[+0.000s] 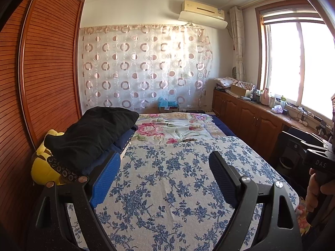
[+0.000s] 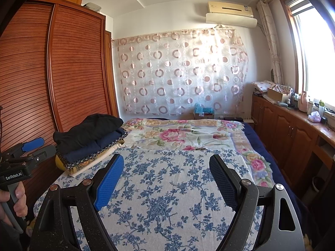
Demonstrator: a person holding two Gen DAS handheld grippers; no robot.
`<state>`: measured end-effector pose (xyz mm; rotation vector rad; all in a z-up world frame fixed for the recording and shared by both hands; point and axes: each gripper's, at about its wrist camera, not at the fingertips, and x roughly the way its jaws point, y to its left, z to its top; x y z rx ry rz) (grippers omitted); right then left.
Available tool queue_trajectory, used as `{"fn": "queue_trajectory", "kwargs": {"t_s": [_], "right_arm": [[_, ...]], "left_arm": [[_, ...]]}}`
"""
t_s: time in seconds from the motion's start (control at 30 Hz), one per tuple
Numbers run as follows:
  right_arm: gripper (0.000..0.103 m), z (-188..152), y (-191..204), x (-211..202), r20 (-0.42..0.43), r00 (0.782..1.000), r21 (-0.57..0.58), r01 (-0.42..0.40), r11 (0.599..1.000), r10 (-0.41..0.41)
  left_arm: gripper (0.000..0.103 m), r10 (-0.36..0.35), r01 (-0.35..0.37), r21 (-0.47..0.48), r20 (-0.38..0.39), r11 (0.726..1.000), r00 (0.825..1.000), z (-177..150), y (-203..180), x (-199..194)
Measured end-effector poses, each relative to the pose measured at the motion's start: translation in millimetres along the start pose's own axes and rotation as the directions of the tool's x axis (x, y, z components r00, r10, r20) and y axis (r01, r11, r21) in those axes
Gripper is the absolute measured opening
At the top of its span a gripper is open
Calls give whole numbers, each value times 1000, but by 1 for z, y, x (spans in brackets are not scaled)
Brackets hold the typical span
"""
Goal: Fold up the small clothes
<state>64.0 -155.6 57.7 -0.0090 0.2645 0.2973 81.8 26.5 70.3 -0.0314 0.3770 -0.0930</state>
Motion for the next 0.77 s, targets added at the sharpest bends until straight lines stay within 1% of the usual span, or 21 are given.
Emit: {"fn": "queue_trajectory", "kwargs": {"t_s": [0.77], "right_arm": [[85, -1, -3, 2, -1, 1000, 0, -2, 1000, 2]], "left_arm": [[87, 0, 0, 1, 2, 1000, 1000, -1, -3, -1]]}}
